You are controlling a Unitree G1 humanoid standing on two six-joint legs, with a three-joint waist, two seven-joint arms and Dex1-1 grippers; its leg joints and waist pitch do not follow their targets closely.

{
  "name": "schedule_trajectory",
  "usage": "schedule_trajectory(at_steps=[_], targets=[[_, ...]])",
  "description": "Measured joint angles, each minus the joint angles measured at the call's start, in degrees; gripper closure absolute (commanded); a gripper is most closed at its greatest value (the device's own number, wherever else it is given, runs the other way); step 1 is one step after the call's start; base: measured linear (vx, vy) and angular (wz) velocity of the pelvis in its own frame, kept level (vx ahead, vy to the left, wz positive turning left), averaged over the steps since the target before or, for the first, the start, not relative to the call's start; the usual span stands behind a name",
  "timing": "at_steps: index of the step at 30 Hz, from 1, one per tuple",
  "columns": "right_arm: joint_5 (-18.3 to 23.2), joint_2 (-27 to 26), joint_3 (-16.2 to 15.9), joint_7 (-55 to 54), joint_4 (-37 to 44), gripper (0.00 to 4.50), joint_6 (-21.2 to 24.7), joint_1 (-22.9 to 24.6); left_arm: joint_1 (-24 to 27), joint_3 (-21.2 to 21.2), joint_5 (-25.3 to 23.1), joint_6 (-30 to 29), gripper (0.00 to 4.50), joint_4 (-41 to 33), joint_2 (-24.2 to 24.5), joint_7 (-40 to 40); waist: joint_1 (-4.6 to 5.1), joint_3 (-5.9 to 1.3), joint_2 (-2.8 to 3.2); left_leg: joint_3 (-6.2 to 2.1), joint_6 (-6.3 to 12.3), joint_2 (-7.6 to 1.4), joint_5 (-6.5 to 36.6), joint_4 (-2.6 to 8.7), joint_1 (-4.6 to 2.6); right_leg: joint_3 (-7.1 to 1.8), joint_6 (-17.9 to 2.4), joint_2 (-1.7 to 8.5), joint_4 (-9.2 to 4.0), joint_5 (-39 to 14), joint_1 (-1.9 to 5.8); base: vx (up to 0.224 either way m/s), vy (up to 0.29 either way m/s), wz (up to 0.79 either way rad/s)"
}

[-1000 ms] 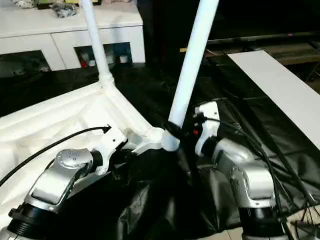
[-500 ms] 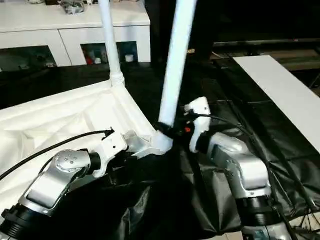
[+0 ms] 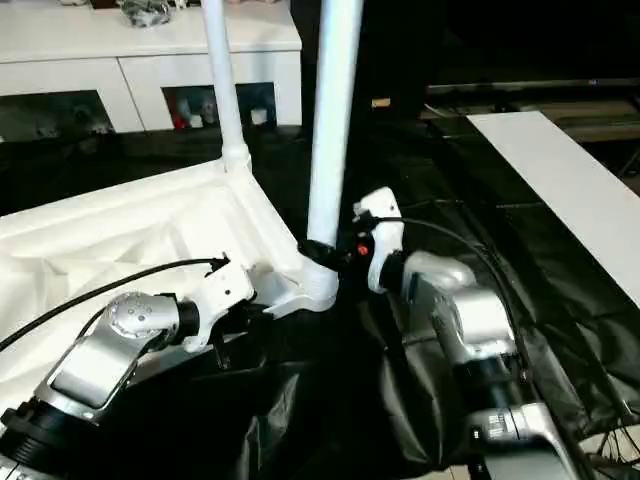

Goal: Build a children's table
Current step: Insert table leg to table base

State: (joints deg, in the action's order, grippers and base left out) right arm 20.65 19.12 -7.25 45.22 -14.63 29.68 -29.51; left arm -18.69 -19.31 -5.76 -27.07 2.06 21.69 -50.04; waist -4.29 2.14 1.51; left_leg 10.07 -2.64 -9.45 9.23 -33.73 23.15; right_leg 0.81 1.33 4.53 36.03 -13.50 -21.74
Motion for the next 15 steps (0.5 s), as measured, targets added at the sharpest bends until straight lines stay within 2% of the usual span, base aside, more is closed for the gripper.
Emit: schedule_trajectory(at_steps=[7,15], targets=[[-0.6,1.1,-1.3,3.6,-1.9,2.65,-0.4,-1.1,-0.1,-0.3,0.4,0.1,4.50,0.2,0.4,-0.6,-0.11,-0.13,-0.22,0.00,0.00,-0.01,0.0,0.02,-0.16,0.00,0.0,-0.01,-0.05,0.0,0.14,0.000,0.000,0.00],[-1.1,0.5,-2.0,5.8,-8.3,2.66,-0.5,-5.2,-0.1,-0.6,1.0,0.2,4.50,0.4,1.1,-0.9,0.36,-0.15,-0.25,0.00,-0.01,-0.01,0.0,0.02,-0.18,0.00,0.0,-0.01,-0.06,0.0,0.19,0.000,0.000,0.00]])
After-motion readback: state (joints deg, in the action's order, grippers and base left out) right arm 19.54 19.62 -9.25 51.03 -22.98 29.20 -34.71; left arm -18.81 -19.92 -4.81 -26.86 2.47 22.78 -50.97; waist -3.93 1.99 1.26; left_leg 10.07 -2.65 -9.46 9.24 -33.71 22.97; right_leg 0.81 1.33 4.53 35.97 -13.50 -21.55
